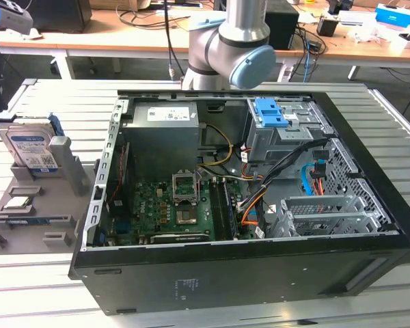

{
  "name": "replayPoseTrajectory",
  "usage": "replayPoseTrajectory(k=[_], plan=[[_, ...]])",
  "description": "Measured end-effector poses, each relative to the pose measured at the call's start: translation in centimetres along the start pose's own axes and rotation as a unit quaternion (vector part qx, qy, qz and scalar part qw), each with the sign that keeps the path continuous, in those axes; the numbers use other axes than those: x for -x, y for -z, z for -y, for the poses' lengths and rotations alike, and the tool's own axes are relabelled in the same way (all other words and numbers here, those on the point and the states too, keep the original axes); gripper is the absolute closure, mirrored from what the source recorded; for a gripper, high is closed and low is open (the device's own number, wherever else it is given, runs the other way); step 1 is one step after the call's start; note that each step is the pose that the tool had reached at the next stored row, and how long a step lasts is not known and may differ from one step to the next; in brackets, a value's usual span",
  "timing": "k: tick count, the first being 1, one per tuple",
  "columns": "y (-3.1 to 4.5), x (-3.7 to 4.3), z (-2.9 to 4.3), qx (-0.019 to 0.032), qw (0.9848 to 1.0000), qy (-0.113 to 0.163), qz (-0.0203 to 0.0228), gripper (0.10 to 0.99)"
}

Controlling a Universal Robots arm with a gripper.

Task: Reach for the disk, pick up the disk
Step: 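Pick up the disk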

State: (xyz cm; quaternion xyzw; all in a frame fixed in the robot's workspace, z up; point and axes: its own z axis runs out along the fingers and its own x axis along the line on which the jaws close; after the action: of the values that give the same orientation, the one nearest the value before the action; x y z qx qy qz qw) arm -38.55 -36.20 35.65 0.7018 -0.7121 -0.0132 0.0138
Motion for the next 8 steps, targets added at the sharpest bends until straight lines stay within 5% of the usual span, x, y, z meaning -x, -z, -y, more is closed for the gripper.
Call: replayPoseTrajectory(k=[8], plan=[[-0.63,1.4,0.21,0.0001,1.0,0.0,-0.0001,0.663]])
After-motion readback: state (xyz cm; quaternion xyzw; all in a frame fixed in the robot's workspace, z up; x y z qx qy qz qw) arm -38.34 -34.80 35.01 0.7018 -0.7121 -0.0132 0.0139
